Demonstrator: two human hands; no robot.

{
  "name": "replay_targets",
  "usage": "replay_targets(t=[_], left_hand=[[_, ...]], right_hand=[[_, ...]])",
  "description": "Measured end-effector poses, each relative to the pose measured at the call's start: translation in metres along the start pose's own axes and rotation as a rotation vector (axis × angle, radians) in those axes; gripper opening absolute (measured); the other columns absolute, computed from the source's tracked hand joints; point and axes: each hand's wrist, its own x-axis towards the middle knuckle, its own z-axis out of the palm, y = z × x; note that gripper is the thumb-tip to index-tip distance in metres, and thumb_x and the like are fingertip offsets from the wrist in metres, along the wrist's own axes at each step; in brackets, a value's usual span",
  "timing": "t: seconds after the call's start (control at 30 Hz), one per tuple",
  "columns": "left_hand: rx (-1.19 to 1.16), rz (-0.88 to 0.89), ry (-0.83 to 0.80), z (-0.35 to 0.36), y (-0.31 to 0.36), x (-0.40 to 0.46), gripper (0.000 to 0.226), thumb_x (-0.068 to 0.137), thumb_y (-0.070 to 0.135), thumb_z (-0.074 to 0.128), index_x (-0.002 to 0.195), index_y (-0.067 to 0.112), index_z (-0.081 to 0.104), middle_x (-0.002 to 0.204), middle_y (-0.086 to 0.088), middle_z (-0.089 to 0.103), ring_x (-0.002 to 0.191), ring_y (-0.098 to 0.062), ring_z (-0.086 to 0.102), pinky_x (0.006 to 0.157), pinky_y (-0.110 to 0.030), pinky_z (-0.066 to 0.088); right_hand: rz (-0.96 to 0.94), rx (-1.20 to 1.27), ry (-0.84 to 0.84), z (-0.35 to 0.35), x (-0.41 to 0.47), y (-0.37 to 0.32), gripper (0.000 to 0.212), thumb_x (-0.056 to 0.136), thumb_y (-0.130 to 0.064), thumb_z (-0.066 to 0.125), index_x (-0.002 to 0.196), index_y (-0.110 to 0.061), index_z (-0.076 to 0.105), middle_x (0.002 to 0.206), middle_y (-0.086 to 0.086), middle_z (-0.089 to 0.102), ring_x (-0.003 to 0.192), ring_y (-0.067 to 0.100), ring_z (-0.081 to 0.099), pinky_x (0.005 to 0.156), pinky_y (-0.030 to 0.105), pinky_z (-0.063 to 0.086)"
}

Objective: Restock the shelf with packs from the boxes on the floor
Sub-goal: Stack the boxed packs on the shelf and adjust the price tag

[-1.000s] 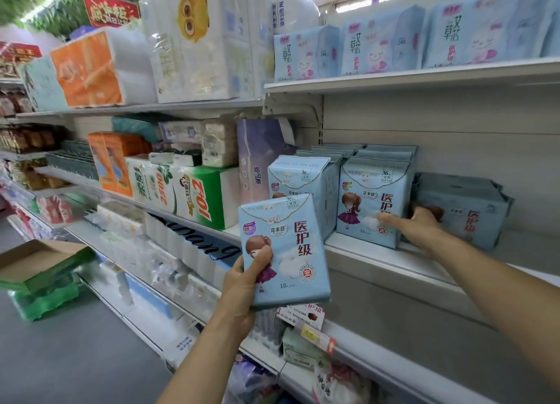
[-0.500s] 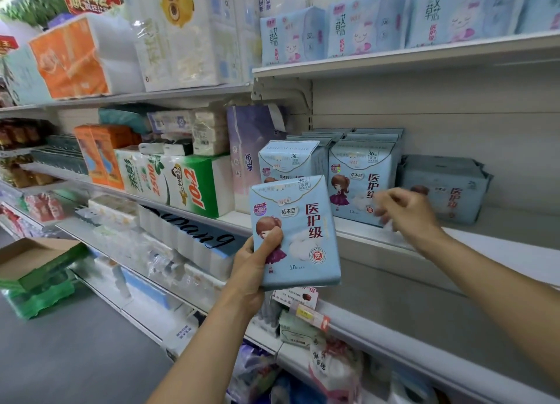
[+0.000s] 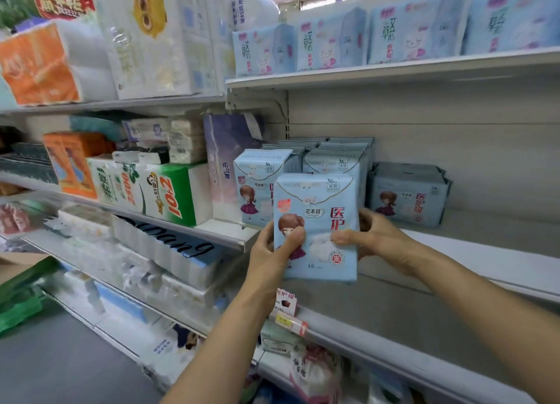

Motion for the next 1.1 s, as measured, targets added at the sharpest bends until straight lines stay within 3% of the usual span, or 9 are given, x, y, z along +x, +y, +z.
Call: replay_targets(t=[0.07, 0.13, 0.27, 0.37, 0.47, 0.57, 0.77, 0.93, 1.1], left_hand=[[0.030, -0.013, 0.031, 0.001, 0.000, 0.000, 0.076, 0.068, 0.046, 0.085, 0.134, 0.022, 0.055, 0.126, 0.001, 0.066, 0.115, -0.019, 0.063, 0.102, -0.046, 0.049], [0.056, -0.051, 0.076, -0.003, -0.004, -0.003, 0.068, 0.080, 0.043, 0.076, 0.139, 0.023, 0.050, 0.134, 0.004, 0.056, 0.122, -0.015, 0.054, 0.107, -0.045, 0.043], [0.003, -0.124, 0.110, -0.016, -0.014, -0.012, 0.036, 0.091, 0.030, 0.067, 0.125, 0.022, 0.059, 0.125, -0.002, 0.064, 0.109, -0.015, 0.063, 0.088, -0.037, 0.053], [-0.062, -0.151, 0.138, -0.023, -0.017, -0.017, 0.033, 0.092, 0.025, 0.065, 0.124, 0.017, 0.060, 0.114, -0.007, 0.070, 0.095, -0.017, 0.067, 0.081, -0.034, 0.055], [-0.081, -0.149, 0.155, -0.028, -0.014, -0.022, 0.024, 0.095, 0.021, 0.062, 0.118, 0.017, 0.062, 0.101, -0.005, 0.074, 0.087, -0.017, 0.068, 0.084, -0.037, 0.055], [-0.076, -0.156, 0.177, -0.033, -0.015, -0.025, 0.023, 0.096, 0.020, 0.061, 0.119, 0.017, 0.063, 0.097, -0.003, 0.075, 0.086, -0.018, 0.068, 0.092, -0.043, 0.053], [-0.077, -0.175, 0.184, -0.029, -0.019, -0.032, 0.023, 0.096, 0.021, 0.062, 0.118, 0.017, 0.064, 0.100, -0.002, 0.076, 0.087, -0.018, 0.069, 0.085, -0.038, 0.056], [-0.094, -0.178, 0.216, -0.032, -0.020, -0.034, 0.022, 0.096, 0.023, 0.061, 0.118, 0.019, 0.064, 0.101, -0.002, 0.076, 0.093, -0.021, 0.070, 0.080, -0.036, 0.057], [-0.171, -0.209, 0.273, -0.033, -0.024, -0.033, 0.024, 0.096, 0.024, 0.061, 0.119, 0.016, 0.065, 0.100, -0.002, 0.076, 0.091, -0.020, 0.071, 0.080, -0.037, 0.057]], right_hand=[[-0.041, -0.006, 0.116, -0.007, 0.006, -0.001, 0.081, 0.053, -0.037, 0.089, 0.123, -0.016, 0.052, 0.112, 0.003, 0.070, 0.092, 0.022, 0.072, 0.071, 0.042, 0.060], [-0.091, -0.008, 0.222, -0.014, 0.014, -0.003, 0.081, 0.054, -0.039, 0.087, 0.123, -0.017, 0.050, 0.115, 0.003, 0.068, 0.097, 0.022, 0.069, 0.067, 0.036, 0.058], [-0.109, -0.039, 0.372, -0.019, 0.031, 0.002, 0.078, 0.064, -0.029, 0.088, 0.128, -0.018, 0.046, 0.121, 0.002, 0.063, 0.106, 0.019, 0.062, 0.088, 0.043, 0.056], [-0.068, -0.187, 0.409, -0.015, 0.039, 0.013, 0.099, 0.047, -0.053, 0.089, 0.131, -0.023, 0.045, 0.130, 0.001, 0.058, 0.114, 0.019, 0.058, 0.096, 0.046, 0.052], [-0.066, -0.219, 0.424, -0.018, 0.053, 0.031, 0.121, 0.031, -0.075, 0.082, 0.134, -0.027, 0.041, 0.136, 0.000, 0.052, 0.119, 0.021, 0.055, 0.097, 0.048, 0.051], [-0.066, -0.237, 0.447, -0.014, 0.054, 0.025, 0.115, 0.036, -0.066, 0.082, 0.134, -0.023, 0.040, 0.134, 0.002, 0.052, 0.118, 0.022, 0.054, 0.097, 0.048, 0.051], [-0.051, -0.245, 0.492, -0.002, 0.051, 0.018, 0.095, 0.063, -0.037, 0.087, 0.140, -0.018, 0.034, 0.138, 0.006, 0.046, 0.123, 0.024, 0.050, 0.102, 0.046, 0.046], [-0.054, -0.289, 0.490, 0.002, 0.045, 0.022, 0.103, 0.065, -0.037, 0.085, 0.147, -0.020, 0.025, 0.147, 0.006, 0.034, 0.134, 0.025, 0.039, 0.110, 0.050, 0.038], [-0.070, -0.317, 0.512, 0.002, 0.030, 0.021, 0.095, 0.073, -0.039, 0.080, 0.145, -0.019, 0.022, 0.147, 0.003, 0.027, 0.133, 0.022, 0.036, 0.108, 0.046, 0.037]])
